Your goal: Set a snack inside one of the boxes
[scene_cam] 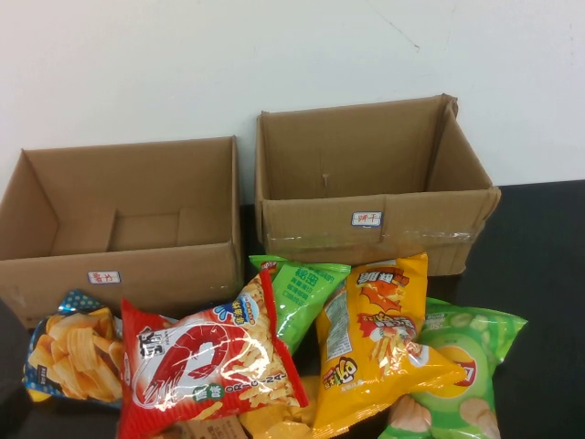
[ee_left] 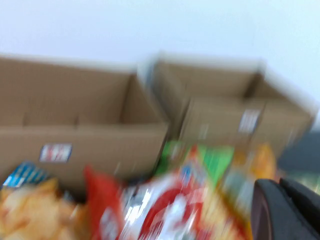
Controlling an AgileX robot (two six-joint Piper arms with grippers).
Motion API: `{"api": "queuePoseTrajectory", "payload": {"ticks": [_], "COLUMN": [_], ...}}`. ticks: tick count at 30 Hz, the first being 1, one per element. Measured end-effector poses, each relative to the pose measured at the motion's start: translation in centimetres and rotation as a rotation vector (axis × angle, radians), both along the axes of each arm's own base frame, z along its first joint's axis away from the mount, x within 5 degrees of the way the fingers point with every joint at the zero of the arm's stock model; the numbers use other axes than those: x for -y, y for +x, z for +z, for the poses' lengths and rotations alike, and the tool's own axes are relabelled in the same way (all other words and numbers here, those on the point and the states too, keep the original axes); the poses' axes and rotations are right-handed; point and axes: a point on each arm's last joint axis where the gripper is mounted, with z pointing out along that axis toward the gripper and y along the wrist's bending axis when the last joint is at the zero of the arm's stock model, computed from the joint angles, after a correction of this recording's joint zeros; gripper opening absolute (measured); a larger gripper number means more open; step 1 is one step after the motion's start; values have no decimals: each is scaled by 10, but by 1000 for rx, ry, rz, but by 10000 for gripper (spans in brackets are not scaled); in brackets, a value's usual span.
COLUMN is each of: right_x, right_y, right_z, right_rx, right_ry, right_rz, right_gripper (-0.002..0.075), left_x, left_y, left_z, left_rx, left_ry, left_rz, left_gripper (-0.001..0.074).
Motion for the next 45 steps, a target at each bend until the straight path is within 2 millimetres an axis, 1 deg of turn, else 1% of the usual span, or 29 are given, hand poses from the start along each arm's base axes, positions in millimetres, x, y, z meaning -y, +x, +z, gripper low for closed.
{"api": "queuePoseTrajectory", "payload": {"ticks": [3,6,7,9,11,12,13,14,17,19,20,21,25,28,32,36,42,45], "right_x": [0,0,0,0,0,0,0,0,0,0,0,0,0,0,0,0,0,0], "right_y": [0,0,0,0,0,0,0,0,0,0,0,0,0,0,0,0,0,0], "right_z": [0,0,0,0,0,0,0,0,0,0,0,0,0,0,0,0,0,0], "right_rx": [0,0,0,0,0,0,0,0,0,0,0,0,0,0,0,0,0,0], "right_ry": [0,0,0,0,0,0,0,0,0,0,0,0,0,0,0,0,0,0], "right_rz": [0,0,0,0,0,0,0,0,0,0,0,0,0,0,0,0,0,0], "right_gripper": [-1,-1,-1,-1,-1,-1,-1,-1,-1,-1,-1,-1,-1,-1,-1,-1,-1,-1], "left_x": [1,1,1,1,5,7,12,18,38,53,60,66,92,105,108,110,114,115], "left_y": [16,39,50,72,98,111,123,135,164,180,189,198,224,240,259,274,284,286], "left_z": [15,30,35,41,45,45,44,42,32,23,17,11,-14,-33,-59,-77,-104,-111], "left_rx": [-164,-280,-312,-363,-402,-423,-438,-447,-469,-486,-497,-510,-535,-531,-537,-520,-564,-591], "left_ry": [220,437,491,543,580,595,619,647,737,817,869,921,1076,1119,1165,1183,1153,1125], "left_rz": [-89,-217,-255,-308,-368,-402,-449,-500,-637,-711,-743,-762,-826,-837,-802,-732,-705,-690], "left_gripper": [-2,-2,-2,1,41,74,131,205,465,571,602,617,629,628,628,628,628,628]}}
